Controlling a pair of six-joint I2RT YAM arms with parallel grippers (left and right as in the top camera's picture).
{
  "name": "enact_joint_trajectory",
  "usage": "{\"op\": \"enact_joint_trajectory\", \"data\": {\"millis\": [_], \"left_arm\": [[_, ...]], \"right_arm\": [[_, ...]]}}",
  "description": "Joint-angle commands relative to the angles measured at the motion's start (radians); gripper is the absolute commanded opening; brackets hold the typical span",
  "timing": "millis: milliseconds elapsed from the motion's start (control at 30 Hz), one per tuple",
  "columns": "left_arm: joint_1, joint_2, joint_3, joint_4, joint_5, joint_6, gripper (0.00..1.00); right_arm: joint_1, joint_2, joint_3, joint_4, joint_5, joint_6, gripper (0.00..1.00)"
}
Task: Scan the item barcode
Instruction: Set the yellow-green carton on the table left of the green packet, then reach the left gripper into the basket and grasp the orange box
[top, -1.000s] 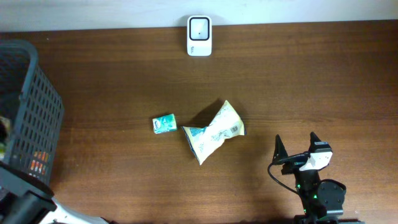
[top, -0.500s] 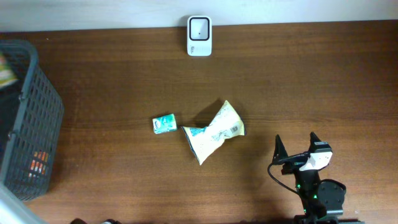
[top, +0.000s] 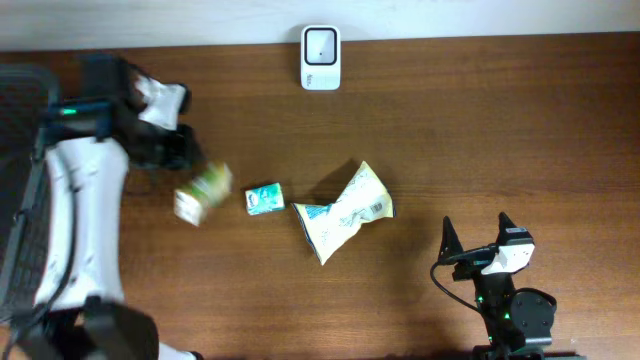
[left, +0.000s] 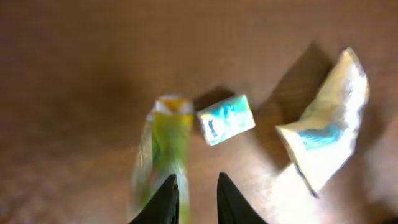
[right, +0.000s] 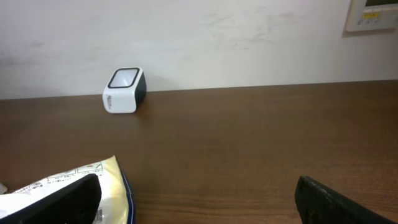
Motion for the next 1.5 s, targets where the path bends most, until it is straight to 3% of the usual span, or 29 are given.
{"op": "enact_joint_trajectory", "data": {"millis": [0,200,433,567,633,667,700,867,1000,1100,1267,1467], "left_arm": [[-0.041,0.09,-0.156,0.114,-0.04,-0.007,0.19],[-0.04,0.195,-0.212,0.222,-0.04,-0.021,0.2],[-0.039,0.131,0.018,0.177,-0.055,-0.032,0.43],[-0.037,0.073,0.283,0.1,-0.132,-0.033,0.63],[-0.019,0.039,0.422,0.056,-0.233,-0.039,0.8],[0.003,0.016,0.489,0.037,-0.301,-0.082,0.96],[0.026,-0.003,0.531,0.024,-0.345,-0.121,0.99],[0.254,-0.126,0.613,-0.02,-0.459,-0.258,0.99],[0.475,-0.138,0.598,-0.109,-0.445,-0.355,0.99],[0.607,-0.134,0.494,-0.127,-0.363,-0.364,0.99],[0.735,-0.132,0.236,-0.048,-0.36,-0.365,0.99],[0.804,-0.104,-0.047,0.122,-0.36,-0.238,0.99]], "right_arm": [[0.0,-0.006,-0.008,0.0,-0.01,-0.005,0.99],[0.0,-0.006,-0.008,0.0,-0.01,-0.005,0.99],[0.0,-0.006,-0.008,0.0,-0.01,-0.005,0.99],[0.0,-0.006,-0.008,0.0,-0.01,-0.005,0.99],[0.0,-0.006,-0.008,0.0,-0.01,-0.005,0.99],[0.0,-0.006,-0.008,0.0,-0.01,-0.005,0.99],[0.0,-0.006,-0.008,0.0,-0.01,-0.005,0.99],[0.0,-0.006,-0.008,0.0,-0.01,-0.005,0.99],[0.0,-0.006,-0.008,0.0,-0.01,-0.005,0.99],[0.0,-0.006,-0.008,0.0,-0.01,-0.005,0.99],[0.0,-0.006,-0.008,0.0,-0.01,-0.005,0.99],[0.0,-0.006,-0.008,0.0,-0.01,-0.005,0.99]]}}
